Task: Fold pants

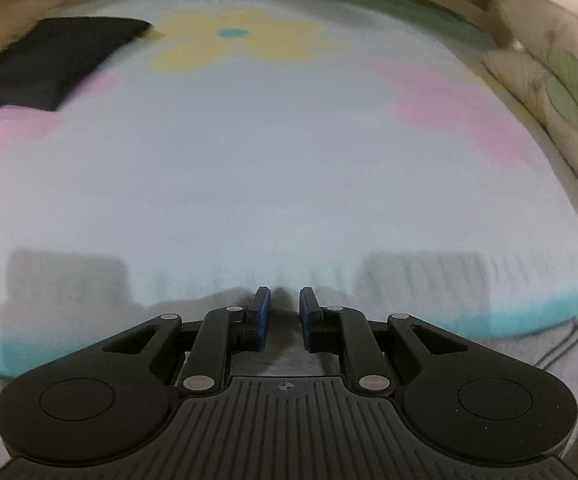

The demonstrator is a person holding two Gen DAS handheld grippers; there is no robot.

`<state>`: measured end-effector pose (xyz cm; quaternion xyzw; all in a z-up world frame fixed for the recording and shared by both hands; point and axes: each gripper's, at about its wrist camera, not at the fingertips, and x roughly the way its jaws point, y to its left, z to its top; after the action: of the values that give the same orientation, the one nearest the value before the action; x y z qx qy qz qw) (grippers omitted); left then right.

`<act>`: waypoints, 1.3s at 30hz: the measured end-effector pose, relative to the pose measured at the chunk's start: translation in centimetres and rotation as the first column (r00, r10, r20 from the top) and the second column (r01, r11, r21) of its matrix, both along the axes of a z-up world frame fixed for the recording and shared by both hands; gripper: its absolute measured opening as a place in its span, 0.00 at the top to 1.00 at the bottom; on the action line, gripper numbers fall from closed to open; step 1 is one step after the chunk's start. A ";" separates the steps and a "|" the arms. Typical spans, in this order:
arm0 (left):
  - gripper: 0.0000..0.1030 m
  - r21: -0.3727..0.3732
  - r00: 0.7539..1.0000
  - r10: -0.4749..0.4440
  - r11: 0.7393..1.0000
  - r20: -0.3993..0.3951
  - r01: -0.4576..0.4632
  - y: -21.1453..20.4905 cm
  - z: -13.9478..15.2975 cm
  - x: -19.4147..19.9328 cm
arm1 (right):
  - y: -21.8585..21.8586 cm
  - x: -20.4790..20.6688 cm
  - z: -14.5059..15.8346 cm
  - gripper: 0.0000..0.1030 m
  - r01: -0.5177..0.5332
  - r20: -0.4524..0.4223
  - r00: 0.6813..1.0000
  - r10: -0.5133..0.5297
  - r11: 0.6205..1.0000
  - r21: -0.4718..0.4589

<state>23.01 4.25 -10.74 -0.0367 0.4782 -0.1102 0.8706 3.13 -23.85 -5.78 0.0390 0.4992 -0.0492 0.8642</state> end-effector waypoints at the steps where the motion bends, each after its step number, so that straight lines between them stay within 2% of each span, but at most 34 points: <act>1: 0.85 -0.006 1.000 0.016 1.000 0.020 -0.016 0.6 0.8 -0.5 | 0.2 0.0 0.1 0.01 0.001 -0.005 1.000 -0.001 1.000 0.004; 3: 0.85 -0.016 0.998 0.027 1.000 0.064 -0.026 1.8 2.3 -2.1 | 0.2 0.0 0.1 0.01 0.004 -0.012 1.000 -0.004 1.000 0.010; 6: 0.85 0.002 0.997 0.033 0.999 0.073 -0.033 3.1 3.0 -4.5 | 0.3 0.3 0.1 0.01 0.010 -0.013 1.000 -0.010 1.000 0.010; 10: 0.85 0.029 1.000 0.020 0.999 0.005 -0.021 3.8 1.0 -5.7 | 0.7 0.2 0.2 0.01 0.023 -0.012 1.000 -0.023 1.000 0.004; 12: 0.87 0.095 0.998 0.052 0.994 -0.022 -0.050 4.1 -0.6 -5.4 | 0.9 0.2 0.2 0.01 0.027 -0.011 1.000 -0.027 1.000 0.002; 13: 0.89 0.082 0.998 0.062 0.995 -0.031 -0.059 4.8 -1.3 -5.1 | 1.0 0.2 0.2 0.01 0.026 -0.011 1.000 -0.026 1.000 0.001; 15: 0.97 -0.036 0.988 0.148 0.988 -0.050 -0.150 7.0 -1.8 -4.9 | 1.1 0.7 0.1 0.01 0.022 -0.011 1.000 -0.022 1.000 0.002; 16: 0.97 -0.079 0.979 0.191 0.977 -0.075 -0.197 7.9 -1.9 -4.9 | 1.0 0.8 0.1 0.01 0.020 -0.012 1.000 -0.020 1.000 0.004; 17: 0.97 -0.096 0.977 0.198 0.974 -0.080 -0.205 8.2 -2.0 -4.9 | 1.0 0.8 0.1 0.01 0.019 -0.011 1.000 -0.019 1.000 0.005; 21: 0.97 -0.025 0.989 0.144 0.989 -0.024 -0.144 6.9 -1.1 -5.8 | 0.7 0.4 0.0 0.01 0.017 -0.002 1.000 -0.017 1.000 0.003; 22: 0.97 -0.035 0.990 0.142 0.989 -0.010 -0.142 6.9 -0.6 -6.3 | 0.7 0.3 0.0 0.01 0.014 0.002 1.000 -0.014 1.000 0.001; 24: 0.84 -0.091 0.986 0.168 0.982 0.004 -0.167 7.7 0.3 -7.4 | 0.6 0.2 0.0 0.01 0.007 0.008 1.000 -0.007 1.000 -0.001; 26: 0.74 -0.158 0.974 0.228 0.962 0.014 -0.223 9.0 1.3 -9.3 | 0.5 0.0 0.0 0.01 0.005 0.011 1.000 -0.005 1.000 0.000; 28: 0.73 -0.203 0.957 0.288 0.939 0.026 -0.277 10.3 2.2 -11.4 | 0.6 -0.1 0.0 0.01 0.007 0.013 1.000 -0.007 1.000 -0.003; 31: 0.73 -0.230 0.926 0.372 0.909 0.069 -0.348 12.4 3.5 -14.5 | 0.8 -0.2 0.1 0.01 0.012 0.012 1.000 -0.012 1.000 -0.013; 33: 0.68 -0.242 0.905 0.414 0.892 0.097 -0.382 13.3 4.2 -16.5 | 1.0 -0.1 0.2 0.01 0.023 0.007 1.000 -0.023 1.000 -0.017; 39: 0.56 -0.229 0.880 0.462 0.874 0.114 -0.429 15.3 4.3 -21.1 | 1.8 0.1 0.5 0.01 0.070 -0.011 0.997 -0.070 0.997 -0.015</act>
<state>1.91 19.51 -6.42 -0.2230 0.3696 0.0445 0.9009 3.24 -22.02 -5.28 0.0501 0.5022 -0.0834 0.8592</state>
